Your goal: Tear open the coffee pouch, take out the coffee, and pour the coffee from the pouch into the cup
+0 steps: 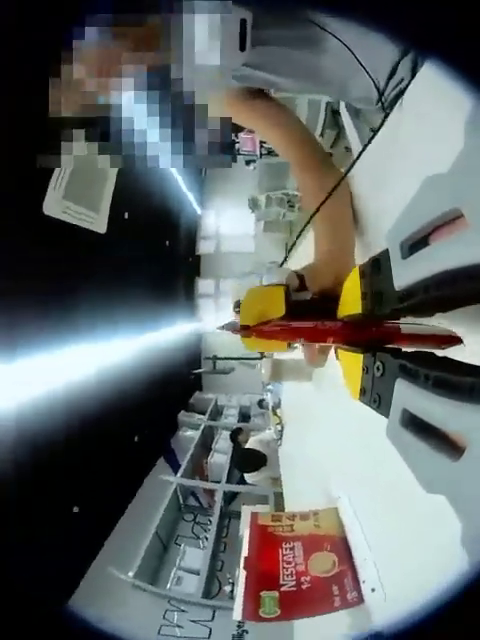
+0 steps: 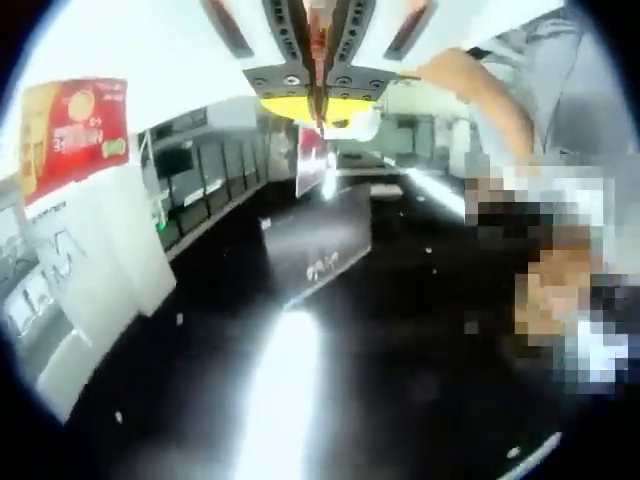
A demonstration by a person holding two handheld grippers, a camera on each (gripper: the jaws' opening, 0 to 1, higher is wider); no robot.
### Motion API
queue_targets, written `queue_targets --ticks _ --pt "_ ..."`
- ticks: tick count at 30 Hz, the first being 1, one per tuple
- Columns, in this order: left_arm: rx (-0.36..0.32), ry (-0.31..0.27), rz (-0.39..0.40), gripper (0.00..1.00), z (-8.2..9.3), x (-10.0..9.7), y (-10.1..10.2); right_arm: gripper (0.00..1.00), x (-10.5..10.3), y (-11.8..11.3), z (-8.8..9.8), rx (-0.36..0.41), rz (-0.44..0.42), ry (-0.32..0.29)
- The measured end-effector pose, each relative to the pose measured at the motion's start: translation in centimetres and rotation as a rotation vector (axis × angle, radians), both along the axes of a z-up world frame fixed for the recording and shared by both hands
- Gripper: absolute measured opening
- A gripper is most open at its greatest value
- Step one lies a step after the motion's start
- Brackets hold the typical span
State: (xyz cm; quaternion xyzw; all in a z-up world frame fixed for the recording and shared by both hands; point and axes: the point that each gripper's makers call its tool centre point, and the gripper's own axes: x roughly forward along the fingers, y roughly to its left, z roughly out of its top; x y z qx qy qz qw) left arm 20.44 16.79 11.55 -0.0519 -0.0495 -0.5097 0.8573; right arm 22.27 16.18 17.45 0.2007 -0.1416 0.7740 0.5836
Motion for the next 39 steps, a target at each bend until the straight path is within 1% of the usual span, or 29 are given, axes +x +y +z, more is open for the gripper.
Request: queue_targets --ticks 1,2,3,6,7,9,10,13,14,15,17,18,19,21,23,24,25,27,28,30,33,34,36,39 --pt "-0.007 0.006 0.004 0.11 -0.1 0.1 0.0 0.09 -0.1 -0.1 0.1 0.012 0.010 0.025" --pt "-0.029 -0.003 0.006 0.11 -0.1 -0.1 0.0 0.14 0.1 -0.1 0.2 0.026 0.029 0.050" --pt "-0.056 -0.001 0.000 0.11 -0.1 -0.2 -0.1 0.18 -0.1 0.0 0.0 0.033 0.021 0.054" --pt "-0.084 0.020 0.007 0.11 -0.3 0.1 -0.1 0.19 -0.2 0.6 -0.6 0.038 -0.010 0.043" --pt "-0.086 0.022 0.009 0.11 -0.2 0.1 -0.1 0.19 -0.5 0.7 -0.7 0.031 -0.015 0.038" --pt "-0.116 0.024 0.015 0.11 0.3 0.1 0.2 0.20 -0.8 0.8 -0.7 0.019 -0.024 0.030" --pt "-0.138 0.032 0.013 0.11 0.6 0.0 0.3 0.20 -0.8 0.8 -0.7 0.015 -0.035 0.025" --pt "-0.166 0.037 0.021 0.11 1.2 -0.1 0.8 0.19 -1.2 0.5 0.0 0.012 -0.077 0.006" --pt "-0.168 0.037 0.021 0.11 1.3 -0.2 0.7 0.19 -1.3 0.5 0.1 0.013 -0.080 0.003" --pt "-0.166 0.040 0.026 0.11 1.5 -0.2 0.7 0.17 -1.6 0.2 0.8 0.017 -0.096 -0.002" --pt "-0.156 0.042 0.040 0.11 1.5 -0.2 0.7 0.13 -1.9 0.1 1.2 0.019 -0.098 -0.007" --pt "-0.159 0.041 0.037 0.11 1.5 -0.3 0.6 0.13 -2.6 0.2 1.4 0.002 -0.099 -0.024" --pt "-0.162 0.043 0.030 0.11 1.5 -0.4 0.6 0.13 -3.0 0.4 1.3 -0.011 -0.111 -0.044" --pt "-0.163 0.038 0.025 0.11 1.5 -0.5 0.4 0.13 -3.3 0.6 1.3 -0.019 -0.118 -0.060" --pt "-0.148 0.027 0.009 0.11 1.5 -1.1 -0.2 0.12 -3.3 0.8 1.1 -0.026 -0.117 -0.062" --pt "-0.142 0.022 0.008 0.11 1.5 -1.2 -0.4 0.07 -3.4 0.9 1.0 -0.033 -0.117 -0.058" --pt "-0.129 0.022 0.007 0.11 1.4 -1.3 -0.6 0.07 -3.6 0.9 0.9 -0.040 -0.118 -0.065" --pt "-0.126 0.017 0.000 0.12 1.4 -1.4 -0.7 0.05 -4.3 0.9 1.0 -0.056 -0.097 -0.069" --pt "-0.125 0.017 -0.004 0.12 1.3 -1.4 -0.7 0.05 -4.4 0.8 1.1 -0.061 -0.090 -0.068" --pt "-0.114 -0.004 -0.018 0.13 1.6 -1.8 -0.8 0.04 -4.7 0.7 1.2 -0.069 -0.079 -0.072" --pt "-0.110 0.003 -0.024 0.14 1.8 -2.0 -0.9 0.03 -4.8 0.8 1.1 -0.089 -0.069 -0.068" --pt "-0.099 0.001 -0.029 0.14 1.9 -2.2 -1.0 0.03 -5.0 0.8 1.0 -0.098 -0.061 -0.065" --pt "-0.073 -0.022 -0.020 0.15 2.2 -2.5 -1.0 0.03 -5.0 0.9 0.7 -0.114 -0.056 -0.063" --pt "-0.077 -0.024 -0.026 0.15 2.5 -2.8 -1.1 0.03 -5.3 0.8 0.9 -0.106 -0.045 -0.063"
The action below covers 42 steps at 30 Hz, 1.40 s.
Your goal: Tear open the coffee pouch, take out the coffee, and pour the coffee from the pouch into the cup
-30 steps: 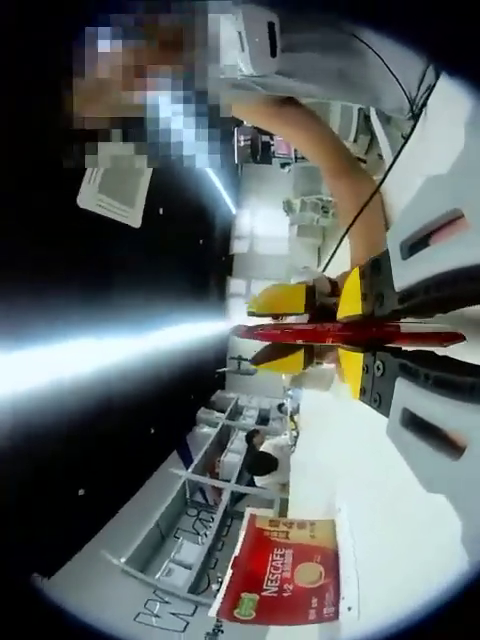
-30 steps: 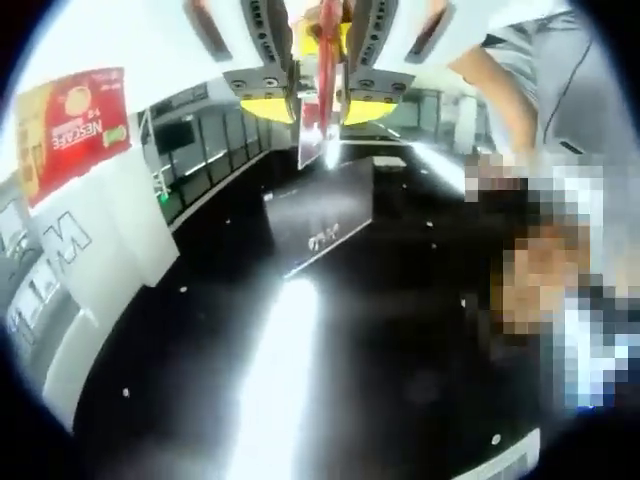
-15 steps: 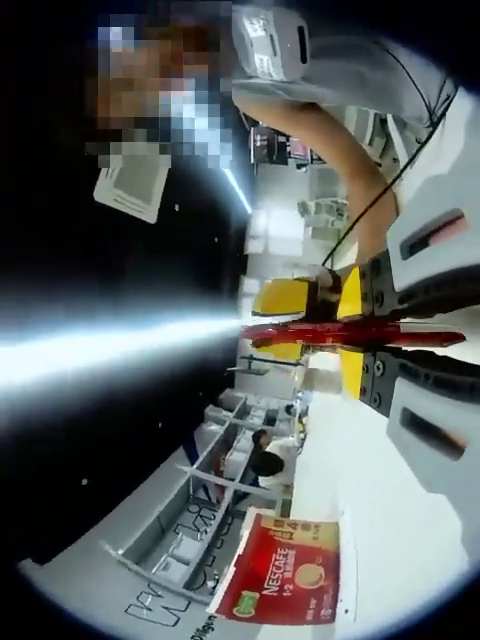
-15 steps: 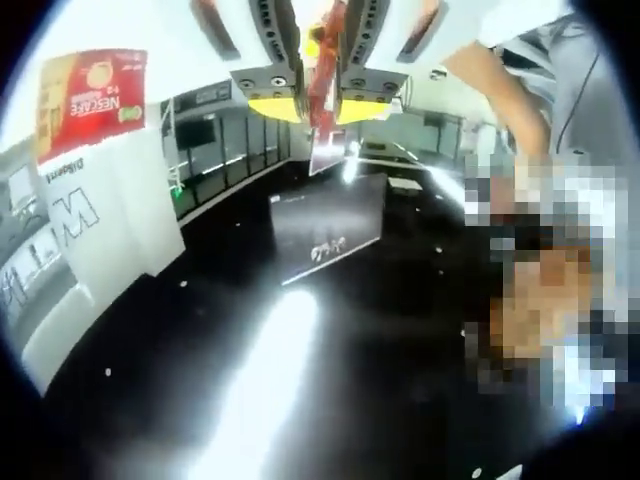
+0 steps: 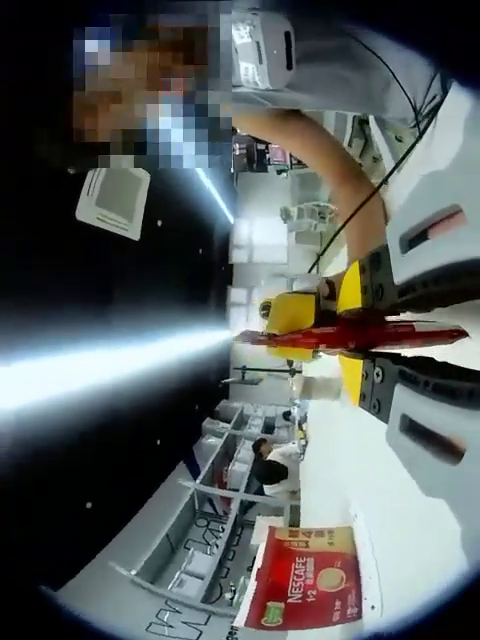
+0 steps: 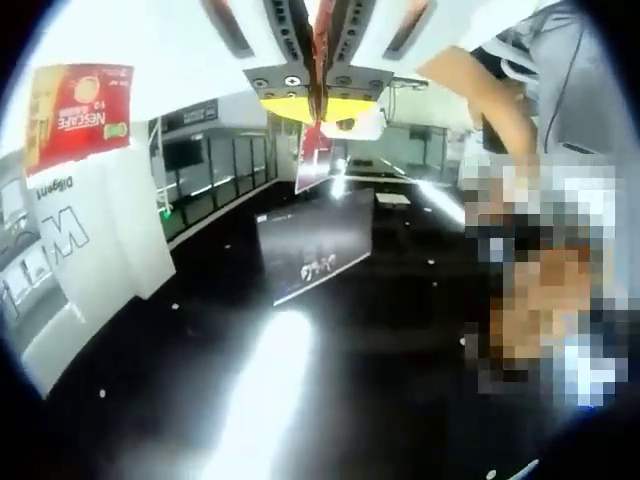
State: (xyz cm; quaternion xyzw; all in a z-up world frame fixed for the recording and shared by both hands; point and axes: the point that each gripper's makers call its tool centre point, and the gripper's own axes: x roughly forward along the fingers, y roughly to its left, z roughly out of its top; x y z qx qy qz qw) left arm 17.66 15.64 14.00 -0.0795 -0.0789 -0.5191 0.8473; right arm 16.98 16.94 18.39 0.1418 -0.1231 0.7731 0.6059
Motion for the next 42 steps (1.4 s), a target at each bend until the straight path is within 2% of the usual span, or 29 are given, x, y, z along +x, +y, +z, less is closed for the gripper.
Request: queue_targets --ticks 4,9,12,15,27,31,35,36,38,42 --pt "-0.004 -0.005 -0.011 0.15 -0.7 -0.1 -1.0 0.03 -0.3 -0.5 0.8 0.042 0.015 0.010" --pt "-0.043 0.021 -0.007 0.12 -0.5 0.2 -1.0 0.06 0.1 -0.5 1.1 0.094 0.017 0.017" --pt "-0.001 0.026 0.029 0.11 -1.2 0.7 -0.8 0.08 0.6 -0.3 0.9 0.089 0.017 0.043" --pt "0.001 0.038 0.030 0.11 -1.4 1.0 -0.7 0.07 1.0 -0.4 1.0 0.092 0.007 0.053" --pt "0.027 0.041 0.029 0.11 -1.7 1.1 -0.9 0.04 0.7 -0.1 0.9 0.062 0.001 0.020" --pt "0.025 0.023 0.020 0.13 -1.5 1.0 -1.0 0.02 0.3 -0.1 1.0 0.039 -0.004 0.016" --pt "0.015 0.004 0.011 0.15 -1.3 0.8 -1.2 0.01 0.5 -0.2 1.1 0.043 0.012 0.044" --pt "0.014 0.002 0.011 0.15 -1.3 0.8 -1.2 0.01 0.4 -0.4 1.2 0.047 0.040 0.067" --pt "0.013 0.002 0.008 0.14 -1.3 0.8 -1.2 0.01 0.9 -0.5 1.3 0.062 0.028 0.079" --pt "0.022 0.005 0.017 0.11 -1.3 0.9 -0.9 0.04 0.6 -0.5 1.4 0.087 0.087 0.098"
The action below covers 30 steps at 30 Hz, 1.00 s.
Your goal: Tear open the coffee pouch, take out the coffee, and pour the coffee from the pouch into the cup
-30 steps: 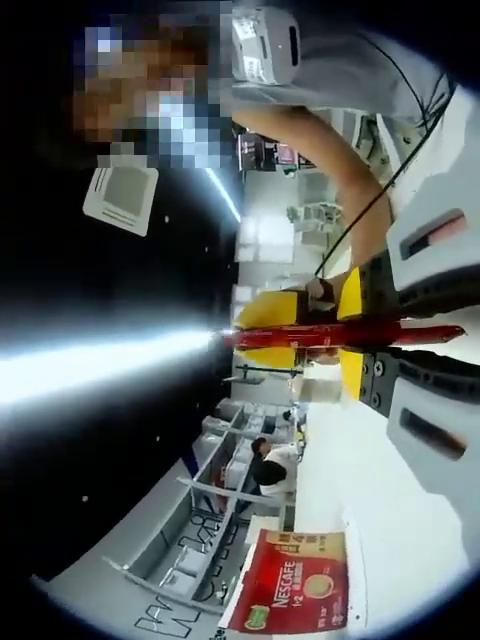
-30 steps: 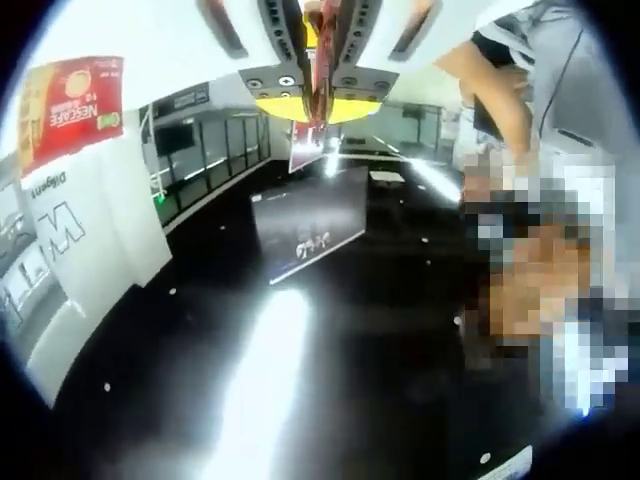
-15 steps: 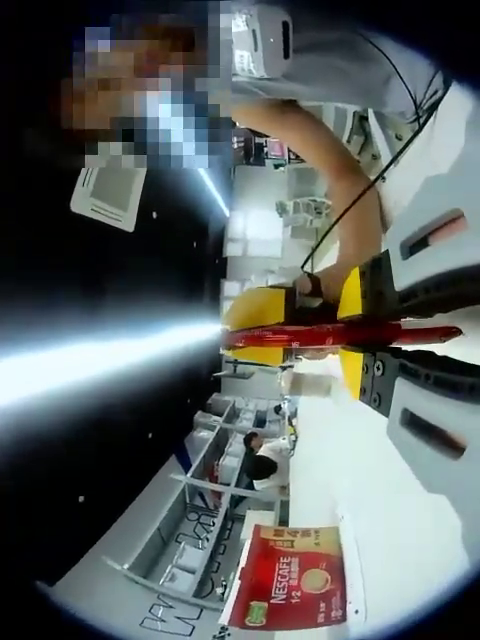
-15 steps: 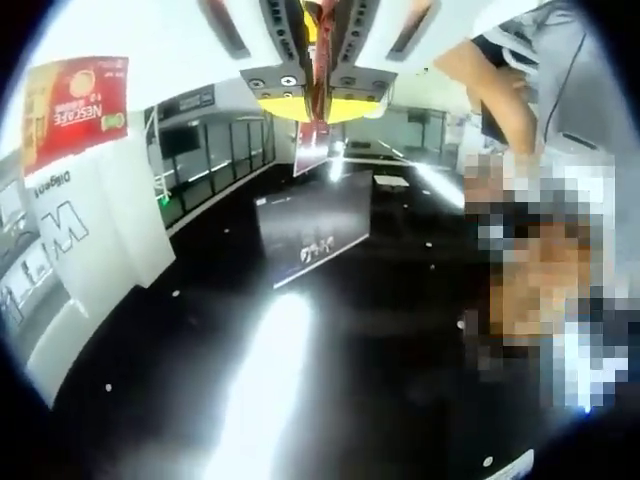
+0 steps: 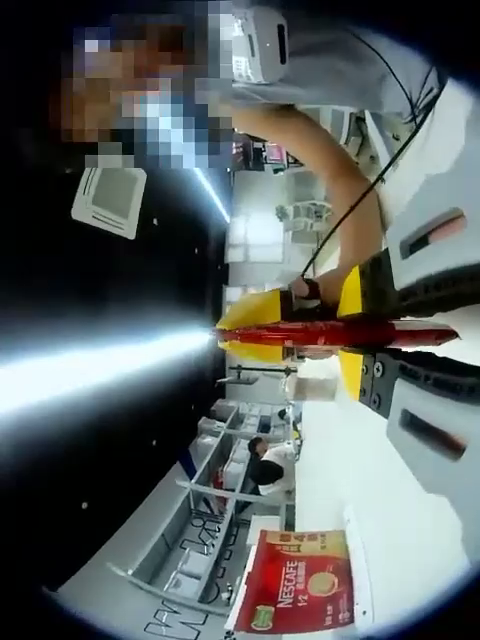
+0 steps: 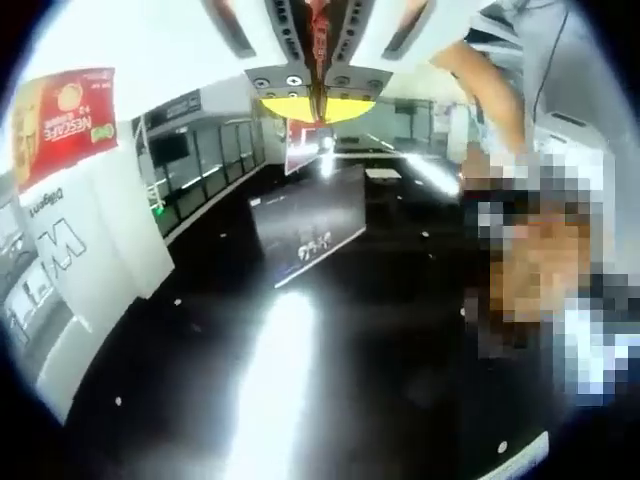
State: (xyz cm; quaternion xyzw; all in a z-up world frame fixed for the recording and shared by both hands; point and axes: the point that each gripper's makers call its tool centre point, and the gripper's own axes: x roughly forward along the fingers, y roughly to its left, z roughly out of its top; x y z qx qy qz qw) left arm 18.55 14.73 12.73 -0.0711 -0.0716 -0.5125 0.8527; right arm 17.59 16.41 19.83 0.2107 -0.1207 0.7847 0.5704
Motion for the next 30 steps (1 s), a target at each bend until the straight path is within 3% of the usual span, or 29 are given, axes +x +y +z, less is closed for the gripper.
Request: queue_targets --ticks 1,6,13,18,24,30 --pt "0.009 0.001 0.009 0.11 -0.1 0.1 0.1 0.05 -0.1 0.0 -0.1 0.016 0.036 0.014" --pt "-0.003 0.015 0.019 0.11 0.0 0.3 0.6 0.13 0.2 0.7 -1.0 -0.022 0.017 0.016" --pt "0.002 0.020 0.023 0.12 -0.1 0.3 0.7 0.05 0.1 0.8 -1.2 -0.041 -0.006 -0.015" --pt "-0.012 -0.008 0.025 0.15 0.3 0.3 0.6 0.02 0.1 0.7 -1.0 -0.057 -0.042 -0.044" --pt "-0.014 -0.003 0.014 0.15 0.2 0.2 0.6 0.01 0.1 0.4 -0.6 -0.036 -0.035 -0.032" --pt "-0.003 0.010 0.031 0.11 0.0 0.3 0.8 0.13 0.8 0.4 -0.8 -0.008 -0.026 -0.001"
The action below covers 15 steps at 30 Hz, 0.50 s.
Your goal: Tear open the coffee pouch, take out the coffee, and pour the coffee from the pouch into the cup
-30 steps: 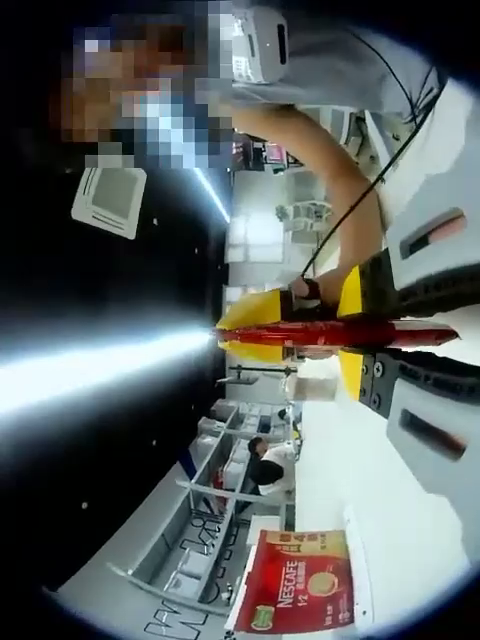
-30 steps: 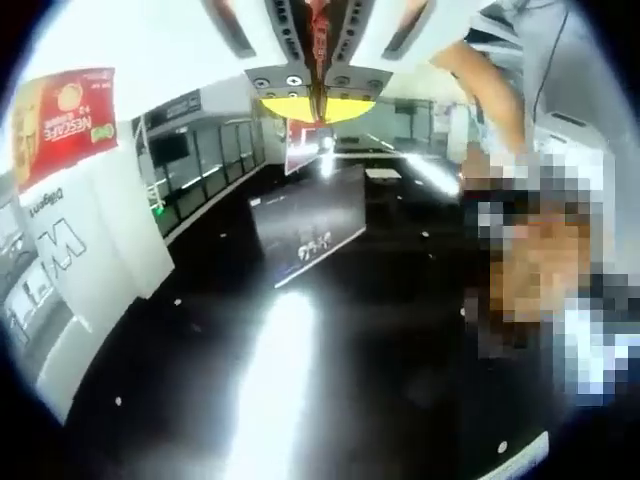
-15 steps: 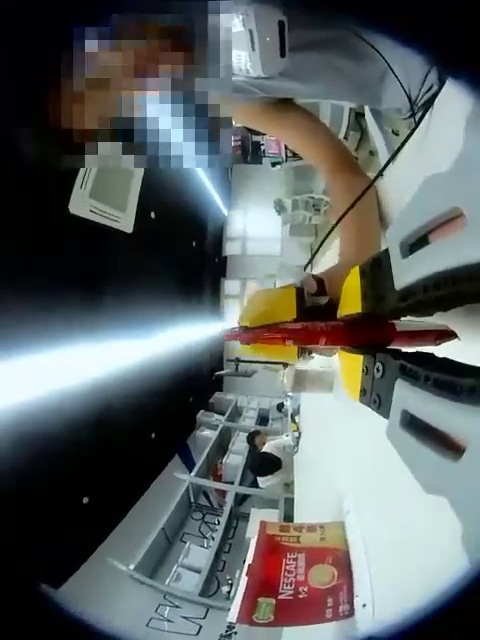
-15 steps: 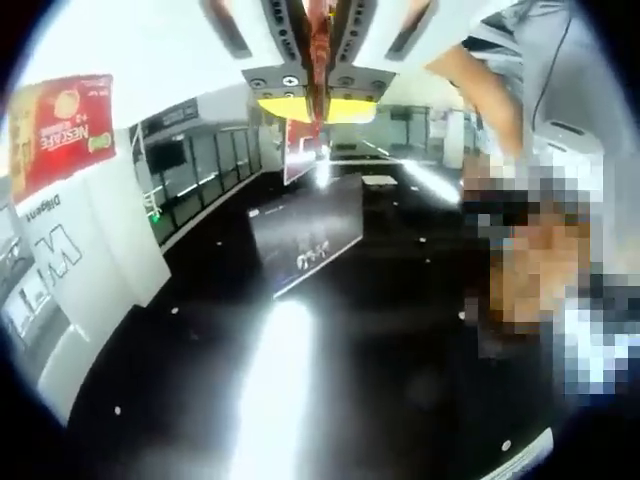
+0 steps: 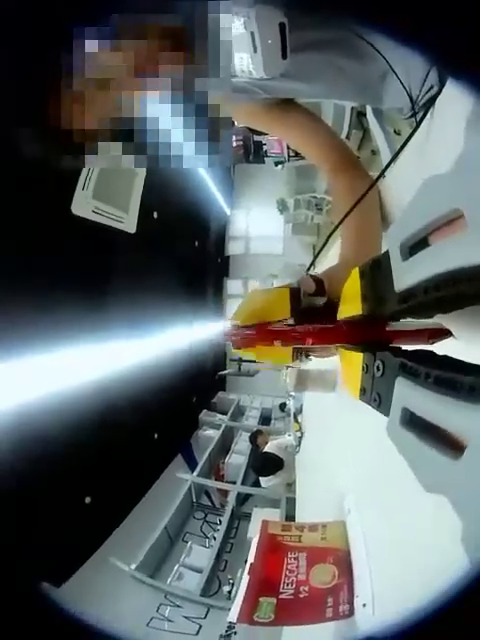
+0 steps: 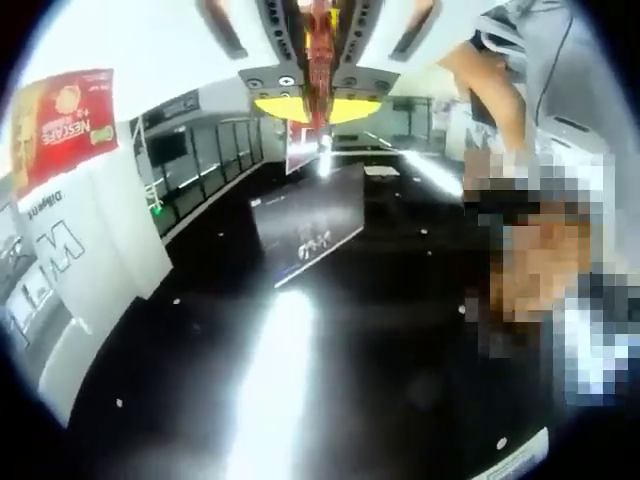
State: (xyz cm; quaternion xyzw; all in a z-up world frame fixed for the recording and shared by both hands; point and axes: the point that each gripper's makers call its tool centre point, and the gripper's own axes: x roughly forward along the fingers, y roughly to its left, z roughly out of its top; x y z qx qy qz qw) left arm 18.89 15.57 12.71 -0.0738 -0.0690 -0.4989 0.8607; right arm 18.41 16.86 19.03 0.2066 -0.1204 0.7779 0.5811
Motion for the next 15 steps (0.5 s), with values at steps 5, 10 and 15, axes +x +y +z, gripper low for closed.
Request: queue_targets --ticks 5,10,15 --pt "0.003 0.000 0.017 0.10 -0.08 0.29 0.30 0.17 0.33 0.27 -0.55 -0.026 -0.008 0.009" --pt "-0.003 0.015 0.014 0.11 -0.10 0.32 0.30 0.06 0.17 0.36 -0.74 -0.037 -0.016 -0.009" --pt "-0.052 0.046 0.001 0.16 -0.02 0.76 0.50 0.03 0.40 0.26 -0.74 -0.067 -0.023 -0.008"
